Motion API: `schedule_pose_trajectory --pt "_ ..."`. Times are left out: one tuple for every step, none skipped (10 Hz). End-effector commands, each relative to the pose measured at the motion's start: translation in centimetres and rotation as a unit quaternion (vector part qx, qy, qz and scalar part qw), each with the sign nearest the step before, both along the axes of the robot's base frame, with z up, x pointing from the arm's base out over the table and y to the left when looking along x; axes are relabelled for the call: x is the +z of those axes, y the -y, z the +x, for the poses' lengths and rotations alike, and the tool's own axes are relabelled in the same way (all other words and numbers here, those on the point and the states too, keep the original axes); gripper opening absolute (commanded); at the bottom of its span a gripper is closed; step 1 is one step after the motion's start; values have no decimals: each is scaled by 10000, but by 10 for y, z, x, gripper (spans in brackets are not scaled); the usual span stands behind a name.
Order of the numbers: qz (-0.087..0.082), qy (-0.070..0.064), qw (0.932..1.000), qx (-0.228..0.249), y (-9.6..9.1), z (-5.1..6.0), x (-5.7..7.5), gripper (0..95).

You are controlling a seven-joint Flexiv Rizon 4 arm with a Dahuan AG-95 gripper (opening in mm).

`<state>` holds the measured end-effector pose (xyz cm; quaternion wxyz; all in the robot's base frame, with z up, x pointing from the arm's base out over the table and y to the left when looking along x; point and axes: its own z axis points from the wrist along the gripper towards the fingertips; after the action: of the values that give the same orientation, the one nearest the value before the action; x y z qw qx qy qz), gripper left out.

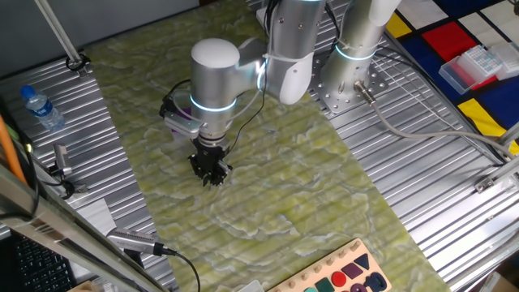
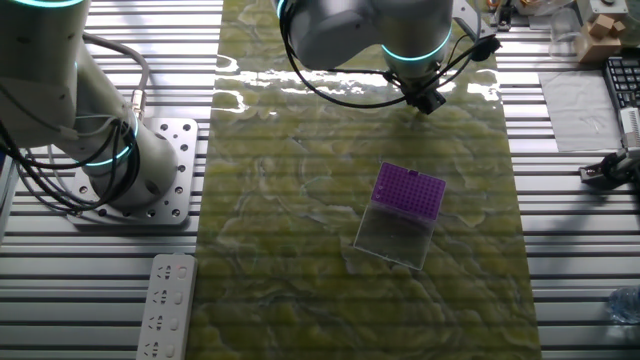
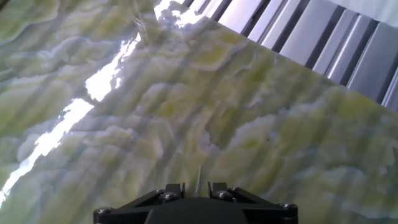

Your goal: Insert a small pipette tip into the holder for small pipette tips

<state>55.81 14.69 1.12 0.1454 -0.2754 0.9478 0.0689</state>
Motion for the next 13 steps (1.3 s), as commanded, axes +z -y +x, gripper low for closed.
schedule_pose_trajectory --pt "0 4 10000 11 0 0 0 190" --pt "-6 5 10000 18 0 0 -1 190" --pt "-16 2 10000 18 0 0 -1 190" --pt "-26 -2 10000 25 0 0 -1 190" --pt "-34 -4 10000 26 0 0 -1 190" --pt "-38 -3 10000 29 1 -1 -2 190" --pt "-42 -1 10000 35 1 -2 -2 190" --pt "-50 1 10000 44 1 -4 -3 190" --pt "-52 9 10000 51 2 -6 -3 190" --pt "-49 10 10000 47 2 -6 -3 190" --pt "-47 11 10000 46 2 -6 -3 190" --pt "-48 11 10000 45 2 -6 -3 0" --pt "-49 10 10000 41 2 -6 -3 0"
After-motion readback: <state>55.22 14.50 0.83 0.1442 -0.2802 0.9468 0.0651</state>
